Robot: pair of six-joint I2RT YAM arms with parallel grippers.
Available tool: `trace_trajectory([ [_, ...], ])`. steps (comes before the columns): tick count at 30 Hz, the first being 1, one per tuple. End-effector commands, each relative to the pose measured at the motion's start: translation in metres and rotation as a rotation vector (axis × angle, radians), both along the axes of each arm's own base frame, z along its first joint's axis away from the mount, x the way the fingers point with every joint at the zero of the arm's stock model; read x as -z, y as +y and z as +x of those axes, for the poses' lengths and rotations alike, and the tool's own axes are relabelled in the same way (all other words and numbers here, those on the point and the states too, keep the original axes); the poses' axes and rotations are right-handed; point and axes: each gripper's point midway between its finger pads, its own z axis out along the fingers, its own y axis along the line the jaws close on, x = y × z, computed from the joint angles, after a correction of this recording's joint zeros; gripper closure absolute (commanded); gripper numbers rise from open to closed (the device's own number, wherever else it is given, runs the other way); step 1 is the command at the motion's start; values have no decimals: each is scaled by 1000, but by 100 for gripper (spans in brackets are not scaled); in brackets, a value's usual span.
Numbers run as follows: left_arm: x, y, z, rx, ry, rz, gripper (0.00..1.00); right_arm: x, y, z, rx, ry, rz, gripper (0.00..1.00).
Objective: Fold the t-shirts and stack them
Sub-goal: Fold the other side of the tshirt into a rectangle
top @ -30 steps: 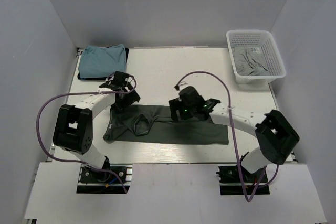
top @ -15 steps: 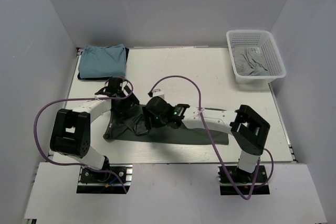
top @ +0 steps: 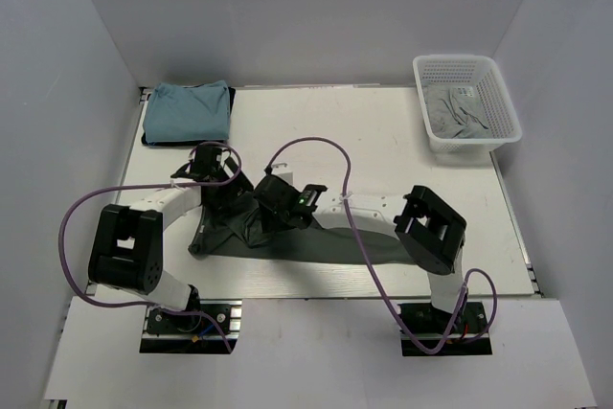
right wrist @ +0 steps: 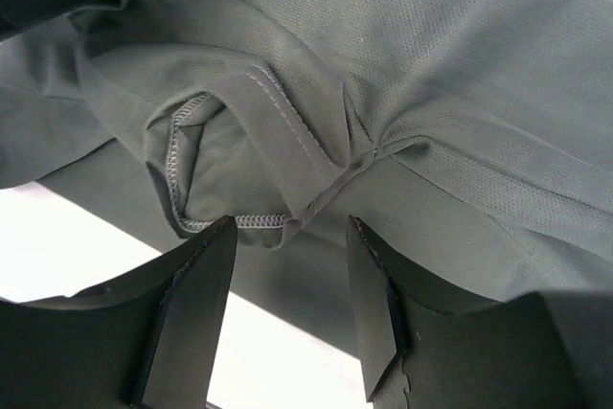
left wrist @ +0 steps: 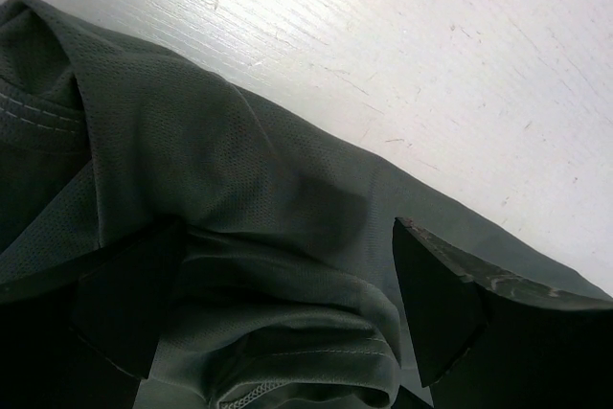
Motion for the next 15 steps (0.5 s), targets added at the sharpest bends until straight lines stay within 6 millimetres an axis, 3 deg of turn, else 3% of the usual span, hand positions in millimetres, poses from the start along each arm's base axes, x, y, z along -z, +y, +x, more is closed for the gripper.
trace_trajectory([
  [1, 11, 3, -21, 9, 61, 5, 0, -2, 3, 6, -11, 10, 1, 45],
  [8, 6, 3, -20, 25, 40, 10, 0, -3, 2, 29, -55, -3, -12, 46],
  [12, 8, 8, -21, 13, 48, 33, 0, 0, 10, 35, -83, 28, -7, 68],
  [15, 8, 8, -21, 21, 47, 38, 0, 3, 10, 34, -93, 41, -12, 73],
])
